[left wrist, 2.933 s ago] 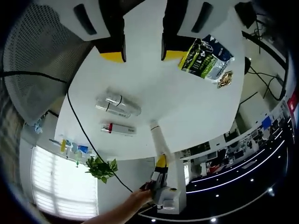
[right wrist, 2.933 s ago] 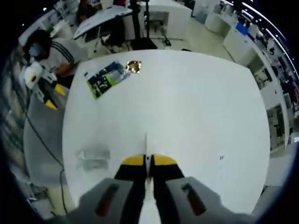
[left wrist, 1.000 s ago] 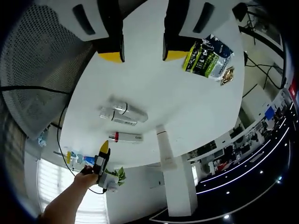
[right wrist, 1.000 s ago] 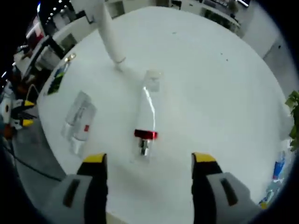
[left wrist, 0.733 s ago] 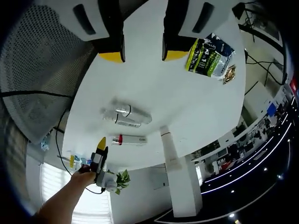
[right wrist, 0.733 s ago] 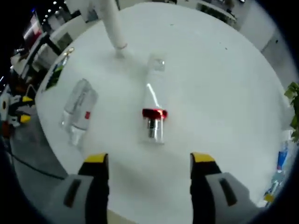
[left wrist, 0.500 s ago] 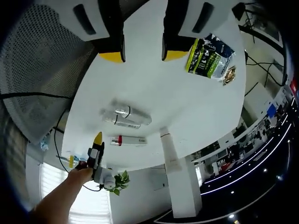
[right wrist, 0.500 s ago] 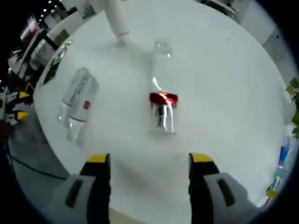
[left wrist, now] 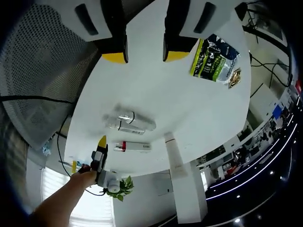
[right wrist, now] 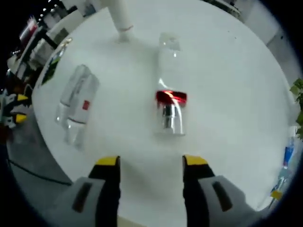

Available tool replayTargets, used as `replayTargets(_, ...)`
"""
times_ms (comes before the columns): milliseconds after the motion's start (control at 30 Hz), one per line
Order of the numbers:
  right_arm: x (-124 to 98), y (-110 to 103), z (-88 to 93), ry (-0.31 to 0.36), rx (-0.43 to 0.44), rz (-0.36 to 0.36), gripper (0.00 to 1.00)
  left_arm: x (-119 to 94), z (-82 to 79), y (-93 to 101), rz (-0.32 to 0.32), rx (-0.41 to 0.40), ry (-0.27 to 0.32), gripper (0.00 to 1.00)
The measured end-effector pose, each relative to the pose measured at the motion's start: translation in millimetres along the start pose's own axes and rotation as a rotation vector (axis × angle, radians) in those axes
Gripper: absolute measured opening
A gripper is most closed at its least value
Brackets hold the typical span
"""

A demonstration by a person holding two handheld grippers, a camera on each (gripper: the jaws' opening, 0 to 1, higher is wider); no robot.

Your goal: Arrange the skincare products in the storage area until every visible bottle or jar stands upright without overlapping.

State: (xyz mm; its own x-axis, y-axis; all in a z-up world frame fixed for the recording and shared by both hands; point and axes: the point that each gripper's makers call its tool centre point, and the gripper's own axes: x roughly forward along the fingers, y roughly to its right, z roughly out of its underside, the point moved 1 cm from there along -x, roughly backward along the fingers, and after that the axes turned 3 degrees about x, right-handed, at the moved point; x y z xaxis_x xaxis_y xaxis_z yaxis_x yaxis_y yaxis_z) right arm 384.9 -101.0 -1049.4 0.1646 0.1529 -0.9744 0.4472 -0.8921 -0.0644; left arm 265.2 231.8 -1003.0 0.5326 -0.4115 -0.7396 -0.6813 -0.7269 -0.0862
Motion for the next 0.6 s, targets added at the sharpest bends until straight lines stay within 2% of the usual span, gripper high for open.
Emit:
replayTargets(200,2.5,3.1,-6.4,0.037,0.008,0.017,0.46,1.1,0.7,1.6,0.007,0.005,-0.008,0.30)
replayTargets(400,8.1,2.2,-11.6,0.026,0.009,0.003,0.43,2.2,2.8,3.3,0.015,0.012,-0.022,0.29)
replayTargets(600,8.5,12.0,-12.5,0.016,-0.011,0.040,0.30,2.9,4.5,4.9,0.021,0.019,-0.035,0.29)
